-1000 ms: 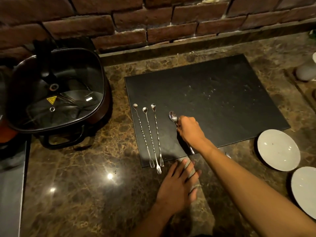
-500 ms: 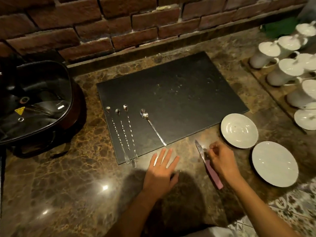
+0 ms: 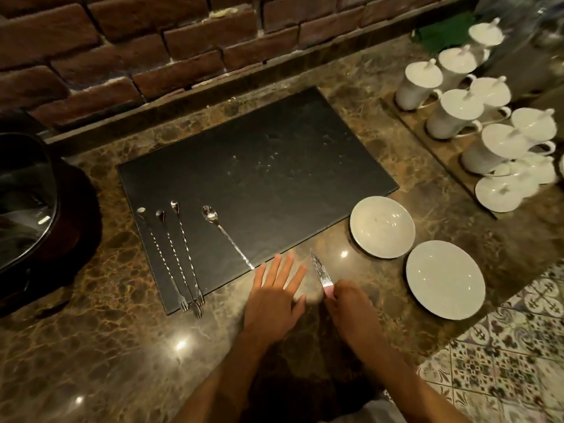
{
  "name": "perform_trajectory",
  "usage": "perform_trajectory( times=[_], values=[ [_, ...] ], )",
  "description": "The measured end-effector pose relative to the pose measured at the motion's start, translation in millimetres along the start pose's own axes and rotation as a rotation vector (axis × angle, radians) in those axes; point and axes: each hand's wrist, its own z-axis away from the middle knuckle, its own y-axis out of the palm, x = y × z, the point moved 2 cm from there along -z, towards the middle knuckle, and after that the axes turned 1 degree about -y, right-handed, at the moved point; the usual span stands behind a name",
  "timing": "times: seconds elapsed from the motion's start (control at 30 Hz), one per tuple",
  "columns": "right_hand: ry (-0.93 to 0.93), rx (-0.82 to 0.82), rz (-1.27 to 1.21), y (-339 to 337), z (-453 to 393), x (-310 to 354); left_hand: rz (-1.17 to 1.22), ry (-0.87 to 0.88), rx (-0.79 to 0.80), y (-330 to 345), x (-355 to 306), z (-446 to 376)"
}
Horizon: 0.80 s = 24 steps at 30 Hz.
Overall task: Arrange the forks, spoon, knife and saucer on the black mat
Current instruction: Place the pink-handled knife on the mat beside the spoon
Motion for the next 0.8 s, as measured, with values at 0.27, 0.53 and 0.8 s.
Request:
perform_trajectory(
  times=[0.27,0.53,0.8],
  values=[
    [-0.131,-0.119,-0.090,-22,-39,50,0.015,0.012,-0.052,0,-1,2],
    [-0.131,-0.029,-0.118,-5,-116,128,0.088,0.026,-0.059,0,0,2],
    [-0.052,-0.062,0.007,9,-150,157,0.114,0.025,-0.064,5,2,2]
  ],
)
